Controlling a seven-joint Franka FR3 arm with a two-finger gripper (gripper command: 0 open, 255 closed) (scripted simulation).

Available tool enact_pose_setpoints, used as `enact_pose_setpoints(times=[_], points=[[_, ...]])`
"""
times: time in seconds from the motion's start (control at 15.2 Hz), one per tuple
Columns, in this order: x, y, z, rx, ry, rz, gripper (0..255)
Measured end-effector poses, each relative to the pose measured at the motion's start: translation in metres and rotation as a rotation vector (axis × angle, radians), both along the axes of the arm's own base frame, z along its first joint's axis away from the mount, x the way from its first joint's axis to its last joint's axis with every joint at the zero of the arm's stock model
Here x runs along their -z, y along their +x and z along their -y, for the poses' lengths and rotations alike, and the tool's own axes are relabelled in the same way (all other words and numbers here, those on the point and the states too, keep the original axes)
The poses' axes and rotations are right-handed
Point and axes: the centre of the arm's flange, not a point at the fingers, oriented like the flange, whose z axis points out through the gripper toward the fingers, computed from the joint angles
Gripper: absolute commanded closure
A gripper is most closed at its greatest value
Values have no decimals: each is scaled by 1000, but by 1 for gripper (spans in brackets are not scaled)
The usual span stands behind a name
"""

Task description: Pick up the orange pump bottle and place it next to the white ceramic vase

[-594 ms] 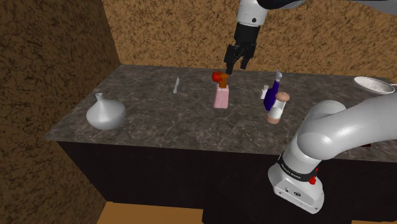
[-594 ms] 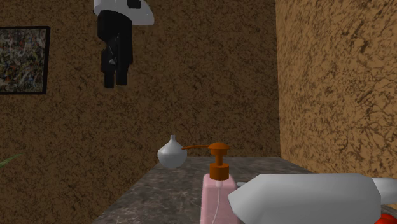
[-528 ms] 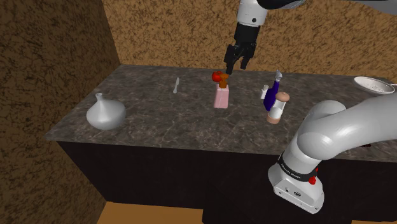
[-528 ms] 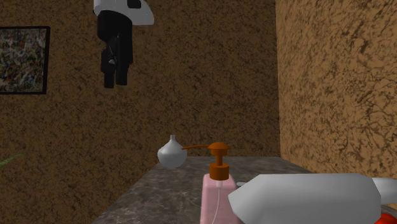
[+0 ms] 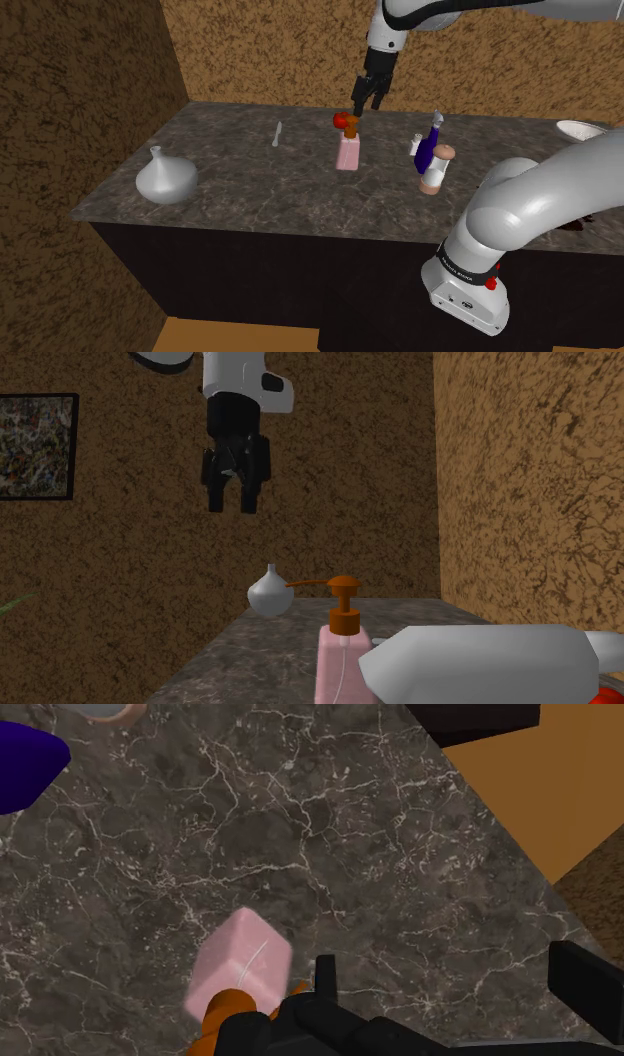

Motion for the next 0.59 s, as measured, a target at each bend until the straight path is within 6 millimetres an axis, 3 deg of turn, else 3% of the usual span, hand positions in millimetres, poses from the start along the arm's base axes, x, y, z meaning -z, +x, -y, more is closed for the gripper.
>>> enact_pose_setpoints(times=[0.59], points=[[57,72,84,-93,33,4,0]])
